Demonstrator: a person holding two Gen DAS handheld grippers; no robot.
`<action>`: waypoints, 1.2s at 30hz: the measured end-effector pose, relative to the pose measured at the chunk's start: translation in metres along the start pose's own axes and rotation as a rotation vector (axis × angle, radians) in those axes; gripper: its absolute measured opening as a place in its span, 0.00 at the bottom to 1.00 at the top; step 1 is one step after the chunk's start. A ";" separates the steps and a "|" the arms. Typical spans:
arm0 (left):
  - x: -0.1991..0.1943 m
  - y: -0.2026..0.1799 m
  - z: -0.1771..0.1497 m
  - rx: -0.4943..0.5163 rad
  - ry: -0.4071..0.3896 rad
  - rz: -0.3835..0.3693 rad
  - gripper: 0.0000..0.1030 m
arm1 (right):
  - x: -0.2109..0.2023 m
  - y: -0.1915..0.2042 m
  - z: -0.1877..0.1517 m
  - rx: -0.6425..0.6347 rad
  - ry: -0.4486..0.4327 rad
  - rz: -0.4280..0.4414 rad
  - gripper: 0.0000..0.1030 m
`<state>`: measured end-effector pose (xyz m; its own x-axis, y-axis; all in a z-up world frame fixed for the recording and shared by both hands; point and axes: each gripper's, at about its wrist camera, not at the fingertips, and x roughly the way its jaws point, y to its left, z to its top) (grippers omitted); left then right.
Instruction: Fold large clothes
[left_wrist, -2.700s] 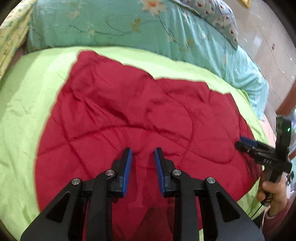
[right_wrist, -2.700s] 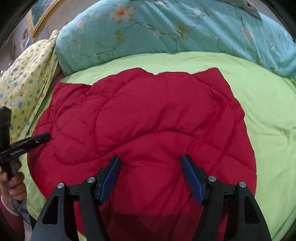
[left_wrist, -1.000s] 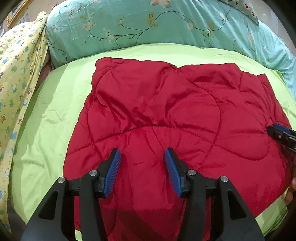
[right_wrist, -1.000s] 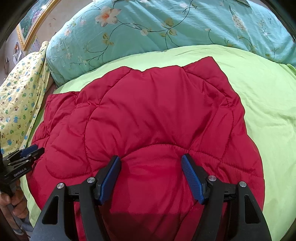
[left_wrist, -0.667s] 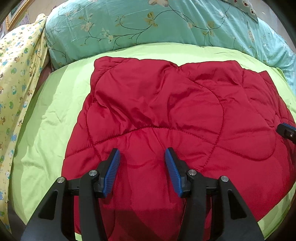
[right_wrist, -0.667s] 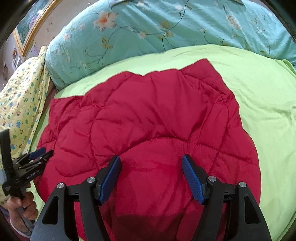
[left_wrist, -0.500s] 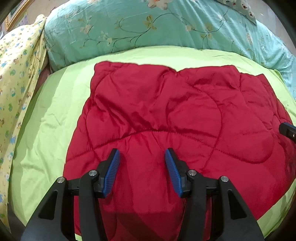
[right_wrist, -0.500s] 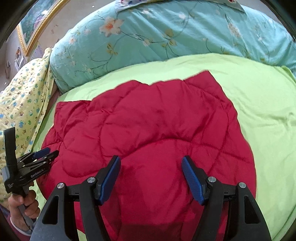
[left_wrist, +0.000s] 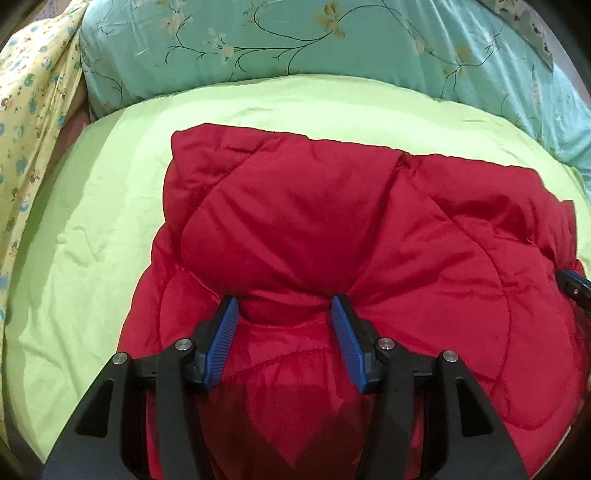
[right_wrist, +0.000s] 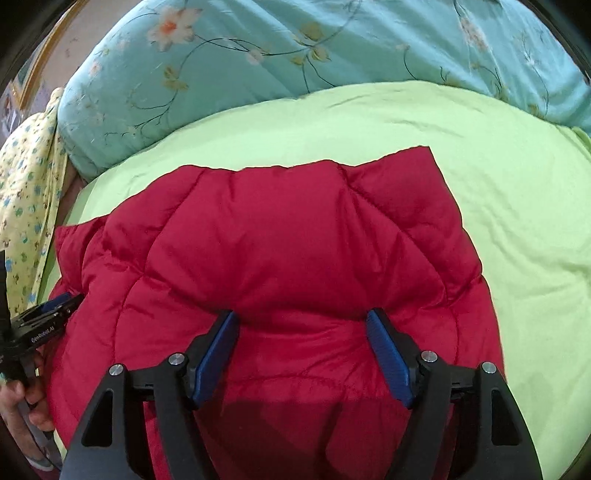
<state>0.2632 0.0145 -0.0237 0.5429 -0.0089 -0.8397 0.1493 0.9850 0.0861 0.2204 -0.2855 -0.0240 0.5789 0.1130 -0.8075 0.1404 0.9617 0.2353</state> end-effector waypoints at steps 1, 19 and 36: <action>-0.001 -0.002 -0.001 0.004 -0.004 0.012 0.51 | 0.001 0.001 -0.001 -0.003 -0.002 -0.004 0.72; -0.064 -0.036 -0.058 0.134 -0.049 0.057 0.54 | -0.022 0.004 -0.011 0.004 -0.050 -0.002 0.73; -0.062 -0.044 -0.068 0.135 -0.079 0.083 0.54 | -0.075 0.034 -0.095 -0.115 -0.040 0.025 0.75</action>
<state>0.1668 -0.0162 -0.0118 0.6204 0.0527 -0.7825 0.2081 0.9509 0.2290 0.1058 -0.2376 -0.0066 0.6134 0.1290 -0.7792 0.0338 0.9814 0.1891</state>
